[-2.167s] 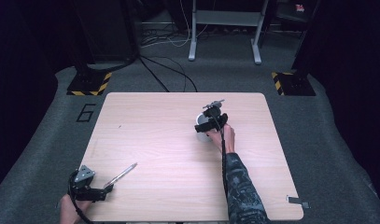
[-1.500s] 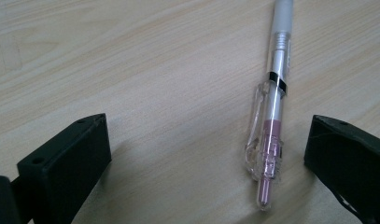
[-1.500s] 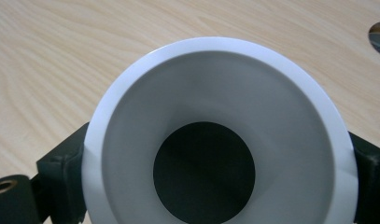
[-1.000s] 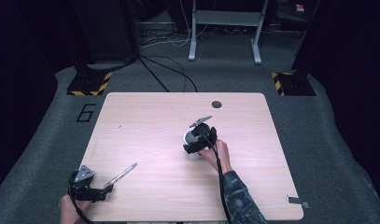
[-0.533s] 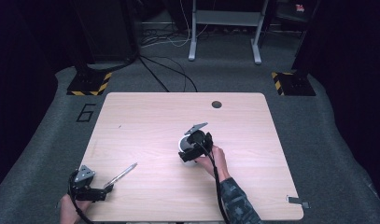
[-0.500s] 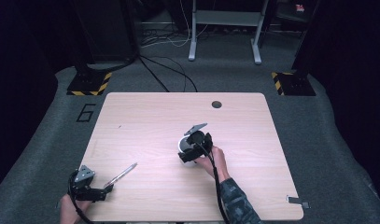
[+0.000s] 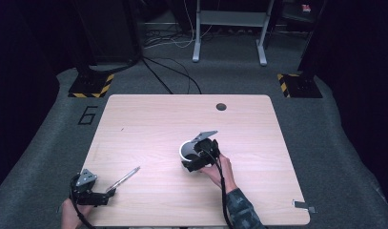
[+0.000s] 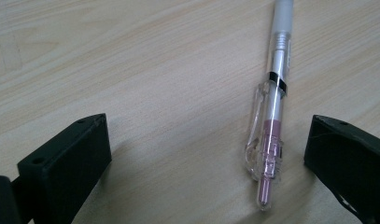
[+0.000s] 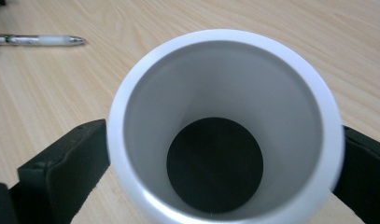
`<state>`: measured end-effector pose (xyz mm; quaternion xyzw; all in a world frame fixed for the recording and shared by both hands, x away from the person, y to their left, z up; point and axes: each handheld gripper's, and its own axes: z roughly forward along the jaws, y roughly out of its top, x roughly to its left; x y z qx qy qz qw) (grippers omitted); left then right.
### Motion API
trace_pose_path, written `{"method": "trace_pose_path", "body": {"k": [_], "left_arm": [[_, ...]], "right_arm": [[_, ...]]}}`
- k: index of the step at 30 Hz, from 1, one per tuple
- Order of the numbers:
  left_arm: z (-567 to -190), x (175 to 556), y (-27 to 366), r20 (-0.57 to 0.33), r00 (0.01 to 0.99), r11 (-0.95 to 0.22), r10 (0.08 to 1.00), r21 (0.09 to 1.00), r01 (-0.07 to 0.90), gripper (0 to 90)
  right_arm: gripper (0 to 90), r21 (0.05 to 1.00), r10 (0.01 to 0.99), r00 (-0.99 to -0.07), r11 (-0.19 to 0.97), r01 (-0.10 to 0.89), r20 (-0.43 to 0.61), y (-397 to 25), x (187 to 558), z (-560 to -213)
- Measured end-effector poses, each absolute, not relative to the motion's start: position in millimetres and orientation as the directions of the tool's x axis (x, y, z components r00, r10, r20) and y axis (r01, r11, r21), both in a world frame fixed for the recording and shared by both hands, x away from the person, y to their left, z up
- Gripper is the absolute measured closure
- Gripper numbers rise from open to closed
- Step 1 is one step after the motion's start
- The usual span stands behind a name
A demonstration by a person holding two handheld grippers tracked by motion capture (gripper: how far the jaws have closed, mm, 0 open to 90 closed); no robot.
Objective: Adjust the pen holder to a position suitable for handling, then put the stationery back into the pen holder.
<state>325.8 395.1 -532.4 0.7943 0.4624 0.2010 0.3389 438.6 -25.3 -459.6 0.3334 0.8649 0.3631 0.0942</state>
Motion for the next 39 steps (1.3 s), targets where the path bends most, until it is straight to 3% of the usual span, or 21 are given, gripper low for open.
{"method": "trace_pose_path", "body": {"k": [9,14,27,39], "left_arm": [[-532,326,395,0.004,0.491,-0.340,0.871,0.725,0.598,0.4],[-532,326,395,0.006,0.491,-0.341,0.871,0.725,0.598,0.4],[-533,326,394,0.003,0.484,-0.334,0.875,0.728,0.599,0.4],[-529,329,393,0.019,0.449,-0.333,0.893,0.698,0.633,0.0]], "right_arm": [[0.0,0.761,0.668,-0.737,0.426,0.488,0.099,-72,403,-451],[0.0,0.788,0.703,-0.699,0.355,0.503,0.130,-112,388,-462],[0.0,0.750,0.875,-0.466,0.222,0.624,0.129,-195,389,-505],[0.0,0.713,0.905,-0.420,0.248,0.656,0.072,-220,395,-526]]}}
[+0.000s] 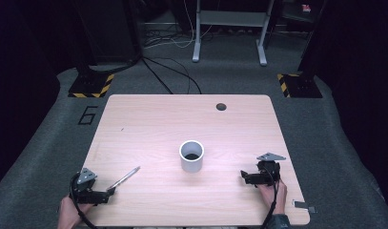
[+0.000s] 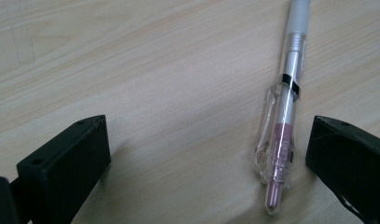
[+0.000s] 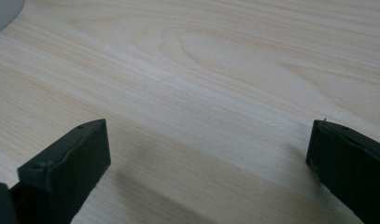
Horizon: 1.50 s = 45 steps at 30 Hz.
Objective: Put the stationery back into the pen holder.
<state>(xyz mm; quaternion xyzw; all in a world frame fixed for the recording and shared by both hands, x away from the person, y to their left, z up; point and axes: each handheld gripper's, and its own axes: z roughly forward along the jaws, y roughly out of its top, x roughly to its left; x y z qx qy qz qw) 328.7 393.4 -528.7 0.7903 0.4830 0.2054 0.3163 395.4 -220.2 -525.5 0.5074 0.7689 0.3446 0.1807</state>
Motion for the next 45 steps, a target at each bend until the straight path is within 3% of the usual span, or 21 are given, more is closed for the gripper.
{"method": "trace_pose_path", "body": {"k": [7,20,29,42,43,45], "left_arm": [[-507,329,391,0.000,0.488,-0.354,0.873,0.689,0.633,0.0],[-472,359,364,0.026,0.584,-0.465,0.812,0.634,0.618,0.0],[-470,386,348,0.027,0.620,-0.519,0.784,0.576,0.632,1.2],[-478,405,317,0.008,0.683,-0.614,0.730,0.445,0.651,42.3],[-478,407,316,0.016,0.688,-0.624,0.726,0.435,0.649,42.3],[-477,410,314,0.001,0.686,-0.623,0.727,0.421,0.659,52.0]], "right_arm": [[0.0,0.713,0.895,-0.445,0.311,0.628,0.002,-219,397,-529],[0.0,0.718,0.898,-0.439,0.305,0.625,0.001,-218,397,-529],[0.0,0.714,0.896,-0.444,0.309,0.628,0.002,-218,398,-529],[0.0,0.714,0.894,-0.449,0.314,0.626,0.000,-218,398,-529],[0.0,0.714,0.894,-0.449,0.314,0.626,0.000,-218,398,-529],[0.0,0.714,0.893,-0.450,0.315,0.625,-0.001,-219,398,-529]]}}
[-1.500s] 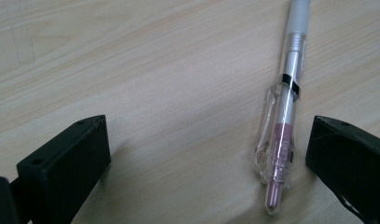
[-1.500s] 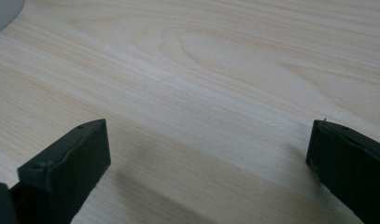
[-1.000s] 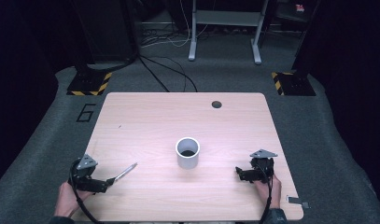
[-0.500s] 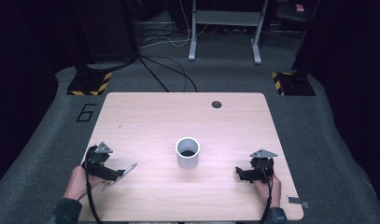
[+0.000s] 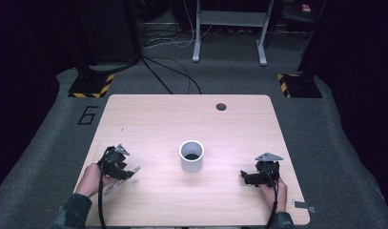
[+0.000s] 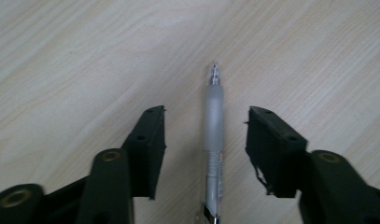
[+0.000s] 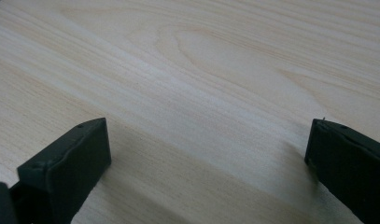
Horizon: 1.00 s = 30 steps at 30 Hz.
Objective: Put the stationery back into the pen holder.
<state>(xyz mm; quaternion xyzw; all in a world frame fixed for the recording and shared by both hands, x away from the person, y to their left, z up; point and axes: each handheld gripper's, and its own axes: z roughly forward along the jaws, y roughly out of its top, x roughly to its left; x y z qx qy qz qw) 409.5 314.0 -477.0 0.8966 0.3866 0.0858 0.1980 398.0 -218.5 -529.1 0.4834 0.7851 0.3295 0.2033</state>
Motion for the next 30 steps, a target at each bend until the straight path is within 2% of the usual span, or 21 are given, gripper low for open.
{"method": "trace_pose_path", "body": {"k": [1,7,8,13,16,18,26,30], "left_arm": [[-477,412,312,0.001,0.690,-0.630,0.724,0.410,0.660,57.0],[-477,416,303,-0.007,0.708,-0.661,0.706,0.351,0.663,67.3],[-478,419,301,0.003,0.721,-0.684,0.693,0.317,0.657,69.1],[-483,423,294,-0.012,0.715,-0.686,0.699,0.267,0.677,74.5],[-485,424,292,-0.016,0.724,-0.701,0.690,0.233,0.674,74.5],[-485,425,289,-0.004,0.719,-0.701,0.695,0.222,0.678,78.8],[-485,424,288,0.006,0.721,-0.704,0.693,0.222,0.675,80.4],[-481,422,291,-0.009,0.715,-0.686,0.699,0.274,0.674,80.4]], "right_arm": [[0.0,0.714,0.893,-0.450,0.315,0.625,0.000,-219,398,-529],[0.0,0.714,0.893,-0.450,0.315,0.625,-0.001,-219,398,-529],[0.0,0.714,0.893,-0.450,0.315,0.625,0.000,-218,398,-529],[0.0,0.714,0.893,-0.450,0.315,0.625,0.000,-218,398,-529],[0.0,0.714,0.893,-0.450,0.315,0.625,0.000,-219,398,-529],[0.0,0.715,0.893,-0.450,0.315,0.625,0.000,-219,398,-529],[0.0,0.715,0.893,-0.450,0.315,0.624,0.000,-219,398,-529],[0.0,0.715,0.893,-0.451,0.316,0.624,-0.001,-219,398,-529]]}}
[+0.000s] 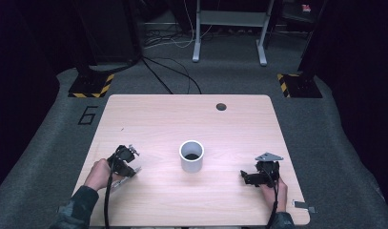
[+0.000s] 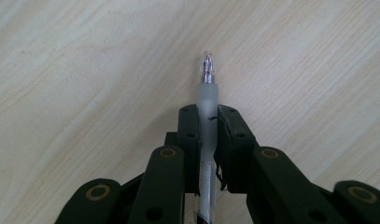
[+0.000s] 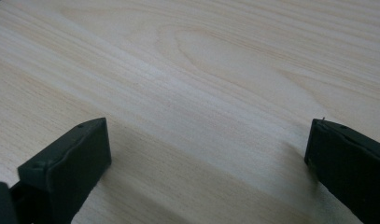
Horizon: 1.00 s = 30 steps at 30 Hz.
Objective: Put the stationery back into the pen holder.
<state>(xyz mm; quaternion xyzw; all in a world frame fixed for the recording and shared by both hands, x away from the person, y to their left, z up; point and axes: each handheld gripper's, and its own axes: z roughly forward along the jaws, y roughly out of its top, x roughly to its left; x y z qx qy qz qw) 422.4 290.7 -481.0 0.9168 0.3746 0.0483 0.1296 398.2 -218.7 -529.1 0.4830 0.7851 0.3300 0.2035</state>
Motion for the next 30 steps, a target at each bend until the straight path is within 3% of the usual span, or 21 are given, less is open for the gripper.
{"method": "trace_pose_path", "body": {"k": [19,30], "left_arm": [[-446,403,306,-0.032,0.691,-0.563,0.722,0.554,0.614,80.5],[-435,397,312,-0.033,0.690,-0.517,0.723,0.638,0.571,80.5]], "right_arm": [[0.0,0.720,0.889,-0.458,0.321,0.615,-0.005,-219,399,-530],[0.0,0.714,0.894,-0.448,0.315,0.626,-0.002,-219,400,-529]]}}
